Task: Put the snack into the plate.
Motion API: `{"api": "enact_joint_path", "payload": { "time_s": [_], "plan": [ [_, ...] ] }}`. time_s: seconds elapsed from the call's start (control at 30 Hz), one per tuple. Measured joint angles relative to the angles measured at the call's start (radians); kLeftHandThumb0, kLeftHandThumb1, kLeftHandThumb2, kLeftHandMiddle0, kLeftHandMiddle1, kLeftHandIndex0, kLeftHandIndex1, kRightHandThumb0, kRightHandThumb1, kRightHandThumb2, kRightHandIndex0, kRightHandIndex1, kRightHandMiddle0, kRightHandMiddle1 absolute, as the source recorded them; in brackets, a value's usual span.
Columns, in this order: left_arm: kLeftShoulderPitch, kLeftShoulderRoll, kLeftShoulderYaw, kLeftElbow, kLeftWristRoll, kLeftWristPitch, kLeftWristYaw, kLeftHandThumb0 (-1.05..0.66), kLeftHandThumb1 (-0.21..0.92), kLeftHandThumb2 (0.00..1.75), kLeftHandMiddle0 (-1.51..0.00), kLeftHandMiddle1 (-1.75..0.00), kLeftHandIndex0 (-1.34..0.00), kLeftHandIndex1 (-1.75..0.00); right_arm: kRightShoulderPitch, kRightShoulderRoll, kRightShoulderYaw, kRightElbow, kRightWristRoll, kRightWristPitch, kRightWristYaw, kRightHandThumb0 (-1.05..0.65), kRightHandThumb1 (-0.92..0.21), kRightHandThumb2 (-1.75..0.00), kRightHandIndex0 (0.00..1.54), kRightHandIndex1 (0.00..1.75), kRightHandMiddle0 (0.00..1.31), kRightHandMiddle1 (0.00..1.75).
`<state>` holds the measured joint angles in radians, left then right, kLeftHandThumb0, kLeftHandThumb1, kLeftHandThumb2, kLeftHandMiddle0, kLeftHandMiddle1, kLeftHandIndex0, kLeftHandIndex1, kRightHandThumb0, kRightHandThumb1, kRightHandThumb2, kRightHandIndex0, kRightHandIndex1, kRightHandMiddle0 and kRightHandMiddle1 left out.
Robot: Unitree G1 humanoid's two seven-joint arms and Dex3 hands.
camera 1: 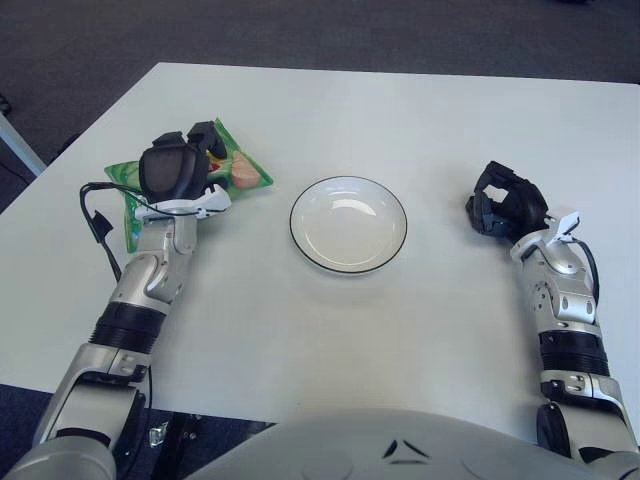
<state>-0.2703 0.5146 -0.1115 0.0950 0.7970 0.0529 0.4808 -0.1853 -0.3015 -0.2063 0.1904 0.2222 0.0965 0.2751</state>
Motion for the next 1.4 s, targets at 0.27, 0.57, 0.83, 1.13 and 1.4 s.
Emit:
{"api": "enact_joint_path", "payload": {
  "time_s": [0.27, 0.57, 0.83, 1.13, 1.4],
  "plan": [
    [0.01, -0.01, 0.026, -0.038, 0.0, -0.062, 0.076, 0.0, -0.07, 1.75, -0.89, -1.73, -0.68, -1.75, 0.0, -0.003, 0.001, 0.004, 0.0, -0.004, 0.008, -0.48, -0.34, -1.29, 1.31, 1.75, 0.6, 1.75],
    [0.023, -0.015, 0.055, -0.06, -0.064, -0.236, 0.134, 0.0, -0.06, 1.75, -0.89, -1.75, -0.67, -1.75, 0.0, -0.005, 0.004, 0.005, 0.0, -0.007, 0.009, -0.48, -0.34, -1.29, 1.31, 1.75, 0.6, 1.75],
    [0.023, 0.004, 0.069, -0.007, -0.093, -0.438, 0.167, 0.0, -0.06, 1.75, -0.88, -1.75, -0.67, -1.75, 0.0, -0.007, 0.006, 0.008, 0.0, -0.015, 0.016, -0.48, -0.34, -1.29, 1.31, 1.75, 0.6, 1.75],
    [0.022, 0.02, 0.074, 0.035, -0.165, -0.561, 0.087, 0.0, -0.07, 1.75, -0.9, -1.72, -0.68, -1.75, 0.001, -0.018, 0.008, 0.011, 0.0, -0.02, 0.03, -0.48, -0.33, -1.3, 1.31, 1.75, 0.6, 1.75],
    [0.069, 0.003, 0.094, -0.148, -0.078, -0.338, -0.073, -0.01, -0.07, 1.75, -0.91, -1.74, -0.69, -1.72, -0.002, -0.019, 0.013, 0.011, 0.001, -0.024, 0.036, -0.48, -0.33, -1.3, 1.31, 1.75, 0.6, 1.75]
  ]
}}
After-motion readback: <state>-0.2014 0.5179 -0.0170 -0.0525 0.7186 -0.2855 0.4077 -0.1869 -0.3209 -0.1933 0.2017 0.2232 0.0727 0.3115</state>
